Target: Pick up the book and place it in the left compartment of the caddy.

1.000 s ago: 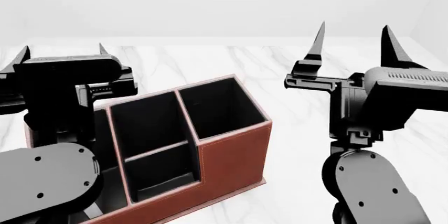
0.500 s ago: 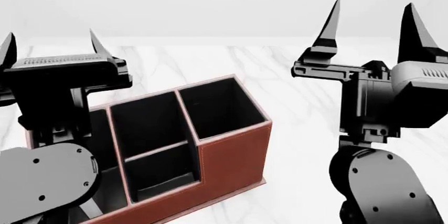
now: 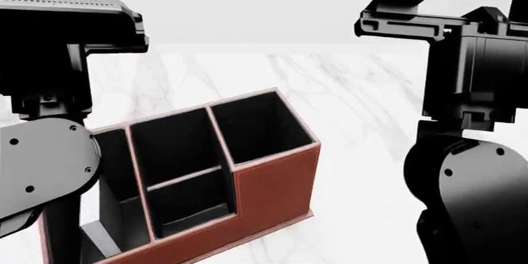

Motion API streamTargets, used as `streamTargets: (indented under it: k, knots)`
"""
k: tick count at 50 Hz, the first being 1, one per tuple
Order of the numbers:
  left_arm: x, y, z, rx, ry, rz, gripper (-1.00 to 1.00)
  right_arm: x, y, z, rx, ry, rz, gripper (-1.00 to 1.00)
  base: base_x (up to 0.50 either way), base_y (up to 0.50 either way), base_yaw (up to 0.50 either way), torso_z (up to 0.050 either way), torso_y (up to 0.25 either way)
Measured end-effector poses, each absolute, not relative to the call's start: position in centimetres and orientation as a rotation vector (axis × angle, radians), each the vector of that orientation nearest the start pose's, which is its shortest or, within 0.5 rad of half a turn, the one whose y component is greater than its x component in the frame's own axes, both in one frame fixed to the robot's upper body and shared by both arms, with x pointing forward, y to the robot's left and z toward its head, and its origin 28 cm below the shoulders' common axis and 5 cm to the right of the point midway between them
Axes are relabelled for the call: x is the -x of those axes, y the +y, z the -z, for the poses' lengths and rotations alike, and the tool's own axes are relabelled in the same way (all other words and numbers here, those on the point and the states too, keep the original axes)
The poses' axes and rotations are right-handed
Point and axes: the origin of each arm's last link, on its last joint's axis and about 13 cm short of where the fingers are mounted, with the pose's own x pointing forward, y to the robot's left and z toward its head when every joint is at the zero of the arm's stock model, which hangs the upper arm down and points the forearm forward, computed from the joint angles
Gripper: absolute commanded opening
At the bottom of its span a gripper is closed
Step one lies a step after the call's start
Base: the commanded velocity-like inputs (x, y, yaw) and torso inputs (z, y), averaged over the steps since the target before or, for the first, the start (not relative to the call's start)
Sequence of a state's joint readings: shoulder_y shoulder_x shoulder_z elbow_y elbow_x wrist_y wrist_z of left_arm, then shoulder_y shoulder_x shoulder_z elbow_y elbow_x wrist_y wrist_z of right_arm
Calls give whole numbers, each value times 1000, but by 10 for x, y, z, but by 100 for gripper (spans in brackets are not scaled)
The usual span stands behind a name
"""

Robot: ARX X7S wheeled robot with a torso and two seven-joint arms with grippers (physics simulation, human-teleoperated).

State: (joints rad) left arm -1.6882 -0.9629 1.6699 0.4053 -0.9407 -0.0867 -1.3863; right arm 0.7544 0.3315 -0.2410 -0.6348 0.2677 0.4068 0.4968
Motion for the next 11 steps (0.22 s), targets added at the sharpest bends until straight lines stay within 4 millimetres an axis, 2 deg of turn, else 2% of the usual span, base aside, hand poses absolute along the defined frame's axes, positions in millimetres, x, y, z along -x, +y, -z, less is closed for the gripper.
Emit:
streamTargets:
  k: [11]
  knots:
    - [-269,236,-280,-373,-635,-383,100,-250,-92,-289,-4,-926,100,100,0,0,0,0,0]
